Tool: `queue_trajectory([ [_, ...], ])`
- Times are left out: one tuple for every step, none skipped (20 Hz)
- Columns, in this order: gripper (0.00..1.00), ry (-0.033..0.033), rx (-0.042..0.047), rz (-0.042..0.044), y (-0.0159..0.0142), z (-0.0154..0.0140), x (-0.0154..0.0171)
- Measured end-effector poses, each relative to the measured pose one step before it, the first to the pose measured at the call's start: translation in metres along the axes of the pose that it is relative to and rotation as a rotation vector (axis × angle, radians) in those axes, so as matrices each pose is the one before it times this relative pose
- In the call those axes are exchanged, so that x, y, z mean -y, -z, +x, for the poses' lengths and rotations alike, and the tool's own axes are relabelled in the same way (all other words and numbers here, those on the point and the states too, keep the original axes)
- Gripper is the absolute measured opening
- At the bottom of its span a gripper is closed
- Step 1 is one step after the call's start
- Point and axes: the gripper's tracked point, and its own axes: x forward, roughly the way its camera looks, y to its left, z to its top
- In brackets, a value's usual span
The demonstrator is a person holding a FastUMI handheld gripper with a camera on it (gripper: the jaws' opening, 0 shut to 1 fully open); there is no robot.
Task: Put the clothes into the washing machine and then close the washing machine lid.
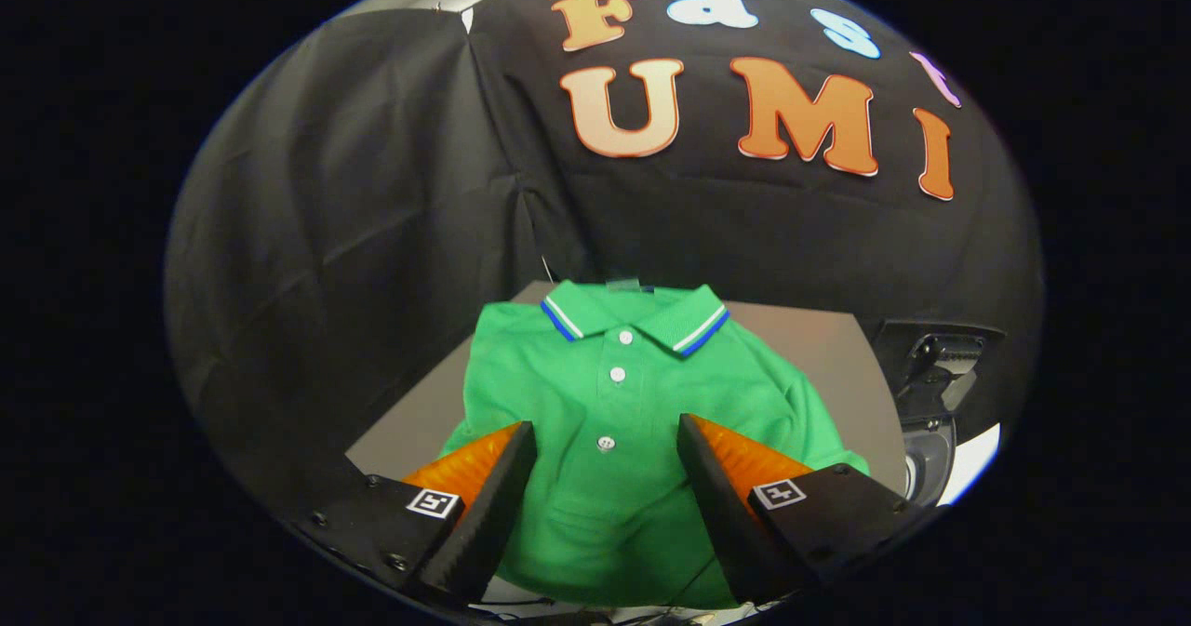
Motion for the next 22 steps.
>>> queue_trajectory([
  [0.98, 0.00556, 0.04593, -0.01420, -0.00941, 0.00260, -0.00156],
  [0.98, 0.00427, -0.02514, -0.00429, 0.00338, -0.00045, 0.00252],
  [0.97, 0.00087, 0.00981, 0.00618, -0.00058, 0.00070, 0.00091],
  [0.98, 0.00305, -0.00708, 0.00987, 0.00281, 0.00216, 0.00121],
  [0.95, 0.00093, -0.00604, 0.00403, -0.00055, -0.00140, 0.00223],
  [0.86, 0.00080, -0.00573, 0.00493, 0.00002, 0.00313, 0.00046],
  [0.77, -0.00148, -0.00726, 0.00235, -0.00068, 0.00057, 0.00173],
  [0.68, -0.00206, -0.00081, 0.00122, -0.00167, 0.00100, 0.00215],
  [0.60, -0.01106, 0.00789, 0.01017, -0.00130, 0.00234, 0.00049],
  [0.51, -0.01609, 0.00096, -0.01421, -0.00180, 0.00117, -0.00180],
  [0.42, -0.02080, -0.00150, -0.01876, 0.00020, 0.00170, 0.00039],
  [0.34, -0.01638, -0.00074, -0.00795, 0.00065, -0.00061, 0.00046],
  [0.24, -0.00872, 0.02310, 0.01265, -0.00239, 0.00085, 0.00125],
  [0.15, 0.00000, 0.03929, 0.01196, -0.00272, -0.00604, 0.00242],
  [0.08, -0.00357, 0.02565, -0.01029, -0.00206, -0.00086, 0.00166],
  [0.08, -0.00519, 0.06087, -0.01032, -0.01017, -0.00268, -0.00341],
  [0.08, -0.00193, 0.08126, -0.01190, -0.01646, -0.00798, -0.00125],
  [0.08, 0.00751, 0.06720, -0.01745, -0.01597, -0.00792, 0.00327],
  [0.08, 0.00576, 0.05063, -0.00890, -0.01715, -0.00839, 0.00449],
  [0.08, 0.00052, 0.03857, 0.00585, -0.01761, -0.00792, 0.00297],
  [0.08, -0.00196, 0.02994, 0.01744, -0.01344, -0.00899, 0.00355],
  [0.08, -0.00662, 0.02138, 0.01600, -0.00731, -0.00923, 0.00177],
])
